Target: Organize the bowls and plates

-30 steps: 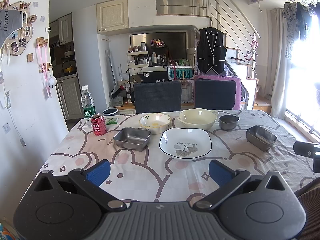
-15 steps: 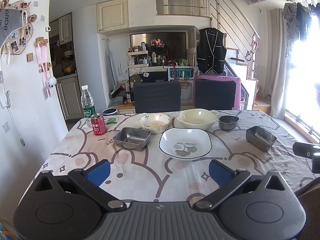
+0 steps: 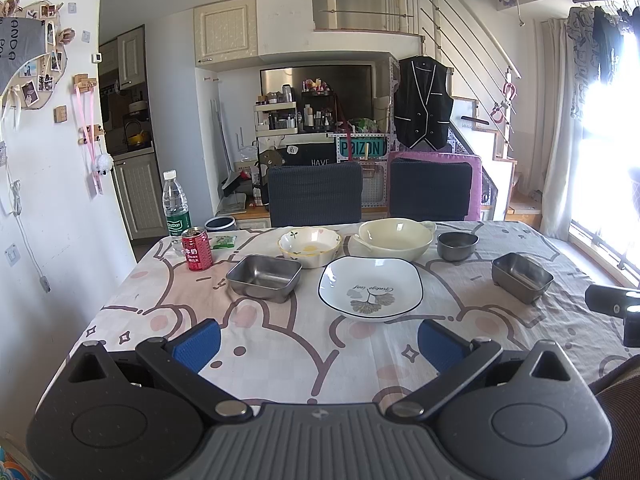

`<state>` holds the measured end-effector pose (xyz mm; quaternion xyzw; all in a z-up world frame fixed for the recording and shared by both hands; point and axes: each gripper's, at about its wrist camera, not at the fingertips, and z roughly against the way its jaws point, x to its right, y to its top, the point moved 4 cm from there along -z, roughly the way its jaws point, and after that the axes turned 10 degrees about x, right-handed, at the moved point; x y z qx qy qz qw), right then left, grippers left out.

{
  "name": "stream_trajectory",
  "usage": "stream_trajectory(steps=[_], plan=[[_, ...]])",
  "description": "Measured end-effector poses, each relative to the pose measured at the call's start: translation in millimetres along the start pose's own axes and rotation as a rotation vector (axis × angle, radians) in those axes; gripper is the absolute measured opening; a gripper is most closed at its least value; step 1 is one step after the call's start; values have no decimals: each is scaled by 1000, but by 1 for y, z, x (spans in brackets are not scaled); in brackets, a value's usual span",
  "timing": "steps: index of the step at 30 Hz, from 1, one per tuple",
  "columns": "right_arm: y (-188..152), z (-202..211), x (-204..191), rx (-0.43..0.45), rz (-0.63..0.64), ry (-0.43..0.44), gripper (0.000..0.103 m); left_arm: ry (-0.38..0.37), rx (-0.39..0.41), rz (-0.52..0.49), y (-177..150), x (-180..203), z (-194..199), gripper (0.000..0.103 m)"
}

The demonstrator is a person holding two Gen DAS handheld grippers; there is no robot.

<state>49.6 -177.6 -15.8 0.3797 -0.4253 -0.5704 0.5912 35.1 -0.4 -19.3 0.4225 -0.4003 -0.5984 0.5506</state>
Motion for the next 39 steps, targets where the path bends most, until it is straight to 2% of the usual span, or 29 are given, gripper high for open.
stream_trajectory(steps=[34, 39], plan=[[0, 1, 0, -2, -1, 0, 103, 2, -5, -8, 0, 0, -2, 103], [1, -2, 1, -12, -26, 8, 103, -41, -40, 17, 3, 3, -8, 103]])
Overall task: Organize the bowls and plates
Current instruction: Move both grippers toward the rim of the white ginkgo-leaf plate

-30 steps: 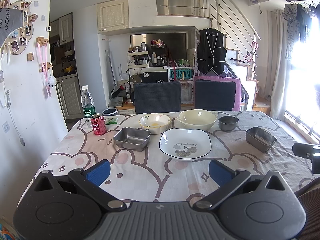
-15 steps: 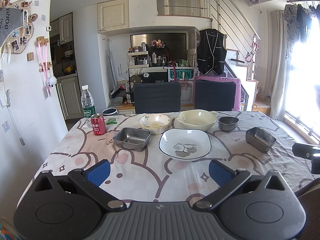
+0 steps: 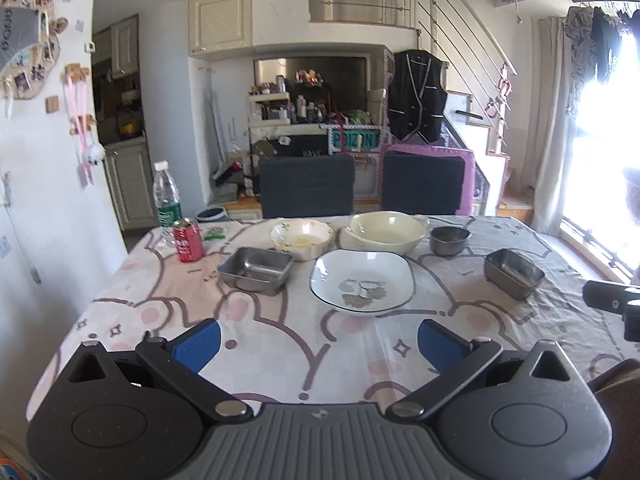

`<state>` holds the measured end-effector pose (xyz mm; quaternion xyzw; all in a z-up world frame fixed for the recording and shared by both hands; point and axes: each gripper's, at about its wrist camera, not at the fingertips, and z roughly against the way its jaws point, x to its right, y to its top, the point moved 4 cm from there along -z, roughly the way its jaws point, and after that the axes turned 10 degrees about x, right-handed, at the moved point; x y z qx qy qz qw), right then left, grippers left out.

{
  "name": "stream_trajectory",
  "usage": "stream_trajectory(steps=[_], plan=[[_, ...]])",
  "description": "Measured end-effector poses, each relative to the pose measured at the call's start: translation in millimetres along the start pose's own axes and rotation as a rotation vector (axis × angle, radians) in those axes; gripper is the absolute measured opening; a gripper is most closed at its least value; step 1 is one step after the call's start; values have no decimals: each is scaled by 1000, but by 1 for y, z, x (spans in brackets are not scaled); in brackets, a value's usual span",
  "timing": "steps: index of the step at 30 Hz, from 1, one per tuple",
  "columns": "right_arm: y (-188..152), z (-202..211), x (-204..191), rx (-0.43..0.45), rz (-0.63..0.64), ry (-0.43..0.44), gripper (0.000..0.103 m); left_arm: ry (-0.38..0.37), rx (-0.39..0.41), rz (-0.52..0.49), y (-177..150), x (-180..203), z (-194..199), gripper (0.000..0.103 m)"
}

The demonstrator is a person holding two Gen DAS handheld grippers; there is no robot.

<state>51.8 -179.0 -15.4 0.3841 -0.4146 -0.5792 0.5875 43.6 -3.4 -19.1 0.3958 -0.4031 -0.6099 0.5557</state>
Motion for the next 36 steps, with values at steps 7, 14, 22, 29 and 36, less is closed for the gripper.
stream_trajectory(steps=[7, 14, 22, 29, 36], plan=[[10, -19, 2, -9, 35, 1, 103, -20, -6, -37, 17, 3, -20, 103], [27, -53, 13, -20, 50, -15, 103, -49, 18, -30, 54, -4, -53, 103], [53, -102, 25, -17, 34, 34, 103, -78, 62, -61, 100, -6, -106, 103], [63, -150, 23, -102, -43, 109, 103, -95, 9, -87, 112, -10, -167, 103], [62, -209, 18, -201, -114, 100, 103, -106, -75, -79, 110, -25, -228, 103]])
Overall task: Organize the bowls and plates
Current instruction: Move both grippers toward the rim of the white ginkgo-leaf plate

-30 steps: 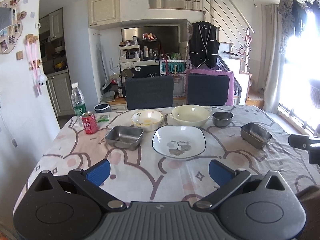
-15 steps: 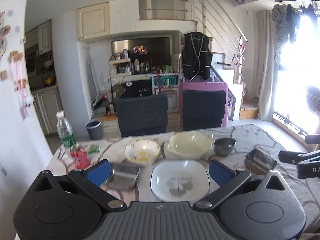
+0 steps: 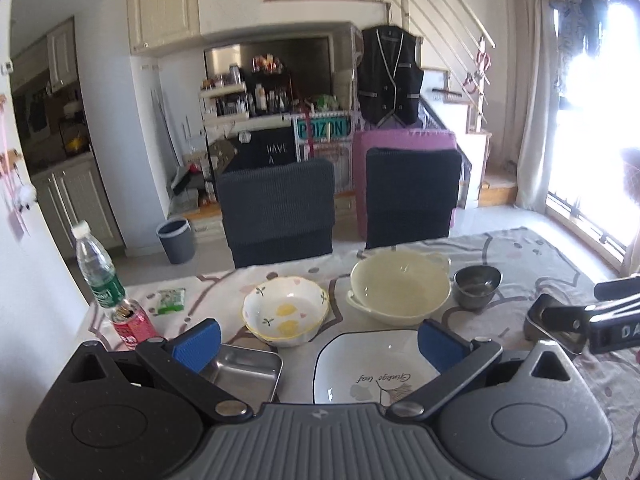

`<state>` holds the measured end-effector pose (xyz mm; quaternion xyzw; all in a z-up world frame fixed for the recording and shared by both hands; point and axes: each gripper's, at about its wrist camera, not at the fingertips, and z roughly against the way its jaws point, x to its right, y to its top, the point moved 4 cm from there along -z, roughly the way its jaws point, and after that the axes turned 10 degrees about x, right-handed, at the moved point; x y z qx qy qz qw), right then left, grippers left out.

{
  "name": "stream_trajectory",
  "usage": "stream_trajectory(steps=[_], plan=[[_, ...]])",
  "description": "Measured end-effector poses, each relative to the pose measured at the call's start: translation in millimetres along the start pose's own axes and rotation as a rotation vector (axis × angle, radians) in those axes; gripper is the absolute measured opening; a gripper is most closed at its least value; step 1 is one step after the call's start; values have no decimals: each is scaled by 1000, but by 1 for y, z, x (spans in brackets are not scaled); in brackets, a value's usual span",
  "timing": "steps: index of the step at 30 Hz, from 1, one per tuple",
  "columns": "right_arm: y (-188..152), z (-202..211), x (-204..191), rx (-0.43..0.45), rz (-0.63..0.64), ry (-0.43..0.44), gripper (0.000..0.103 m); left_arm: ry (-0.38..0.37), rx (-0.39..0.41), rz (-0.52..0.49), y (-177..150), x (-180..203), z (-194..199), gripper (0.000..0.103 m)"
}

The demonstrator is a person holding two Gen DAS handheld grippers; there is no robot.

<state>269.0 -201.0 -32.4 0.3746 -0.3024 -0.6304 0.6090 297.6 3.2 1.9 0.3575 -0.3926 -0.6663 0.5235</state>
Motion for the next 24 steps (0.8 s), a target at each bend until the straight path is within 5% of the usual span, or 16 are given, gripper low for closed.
stream_trajectory(steps=[13, 24], plan=[[-35, -98, -15, -192, -54, -64, 103, -16, -248, -6, -56, -11, -102, 103], [-59, -150, -4, -221, -191, -72, 103, -13, -351, 47, -103, -20, -159, 103]])
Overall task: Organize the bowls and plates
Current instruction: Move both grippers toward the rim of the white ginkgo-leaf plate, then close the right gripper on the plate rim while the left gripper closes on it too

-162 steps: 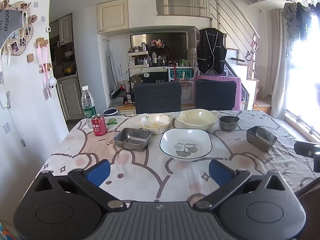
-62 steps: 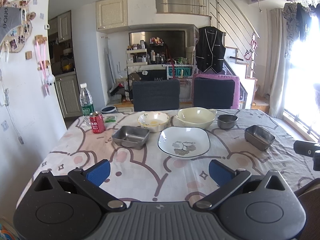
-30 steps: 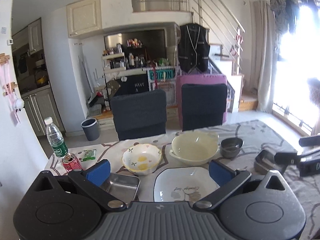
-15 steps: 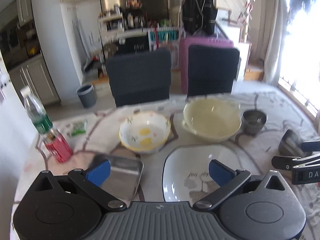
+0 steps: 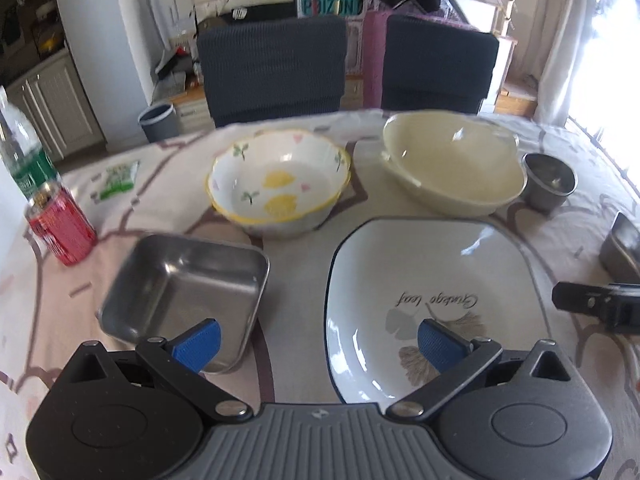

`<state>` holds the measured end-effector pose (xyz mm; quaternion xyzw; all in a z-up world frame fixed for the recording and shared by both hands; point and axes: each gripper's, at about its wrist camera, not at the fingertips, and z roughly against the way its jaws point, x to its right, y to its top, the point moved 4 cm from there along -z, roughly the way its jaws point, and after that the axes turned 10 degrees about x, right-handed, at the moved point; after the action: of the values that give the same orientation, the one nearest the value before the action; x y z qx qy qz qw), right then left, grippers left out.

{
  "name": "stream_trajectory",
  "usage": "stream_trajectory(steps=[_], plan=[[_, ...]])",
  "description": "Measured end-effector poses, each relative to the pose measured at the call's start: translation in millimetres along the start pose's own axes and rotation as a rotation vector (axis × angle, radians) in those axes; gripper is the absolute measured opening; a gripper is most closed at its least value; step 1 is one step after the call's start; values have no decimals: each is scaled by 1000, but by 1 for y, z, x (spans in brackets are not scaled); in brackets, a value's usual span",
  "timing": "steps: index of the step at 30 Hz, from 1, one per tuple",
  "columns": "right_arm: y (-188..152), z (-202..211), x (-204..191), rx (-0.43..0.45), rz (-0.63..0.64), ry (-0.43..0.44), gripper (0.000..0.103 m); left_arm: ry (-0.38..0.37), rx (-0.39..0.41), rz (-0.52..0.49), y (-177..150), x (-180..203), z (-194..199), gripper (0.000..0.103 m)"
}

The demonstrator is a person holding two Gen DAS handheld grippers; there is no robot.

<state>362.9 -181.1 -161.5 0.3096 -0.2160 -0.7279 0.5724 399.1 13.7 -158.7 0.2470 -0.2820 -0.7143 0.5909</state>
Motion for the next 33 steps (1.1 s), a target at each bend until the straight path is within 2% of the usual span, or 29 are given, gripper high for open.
stream_trajectory(steps=[3, 5, 7, 8, 14, 15, 16, 20, 22, 24, 26, 33], plan=[[0, -15, 4, -36, -70, 40, 102, 22, -31, -9, -4, -1, -12, 103], [-2, -24, 6, -72, -108, 58, 92, 21, -56, -1, -7, -3, -20, 103], [-4, -32, 6, -102, -134, 89, 69, 19, -64, 9, -9, -4, -25, 103], [-4, -35, 6, -112, -140, 88, 66, 13, -62, 8, -9, -5, -27, 103], [-9, -55, 5, -157, -151, 108, 26, -22, -30, -24, -11, 4, -37, 103], [-10, -57, 3, -161, -136, 103, 16, -21, -30, -28, -11, 5, -38, 103], [-11, -59, 2, -163, -122, 93, 13, -23, -30, -22, -10, 5, -40, 103], [-9, -62, 3, -163, -111, 96, 11, -77, -25, 36, -5, -1, -40, 103], [-8, -63, 4, -156, -99, 96, 11, -82, -29, 58, -4, -1, -41, 101], [-5, -65, 6, -147, -91, 96, 11, -68, -33, 47, -1, 1, -40, 96], [-2, -66, 8, -136, -83, 95, 11, -64, -23, 22, 1, 3, -38, 86], [0, -68, 9, -127, -62, 94, 11, -92, 29, 0, 15, 6, -24, 76]])
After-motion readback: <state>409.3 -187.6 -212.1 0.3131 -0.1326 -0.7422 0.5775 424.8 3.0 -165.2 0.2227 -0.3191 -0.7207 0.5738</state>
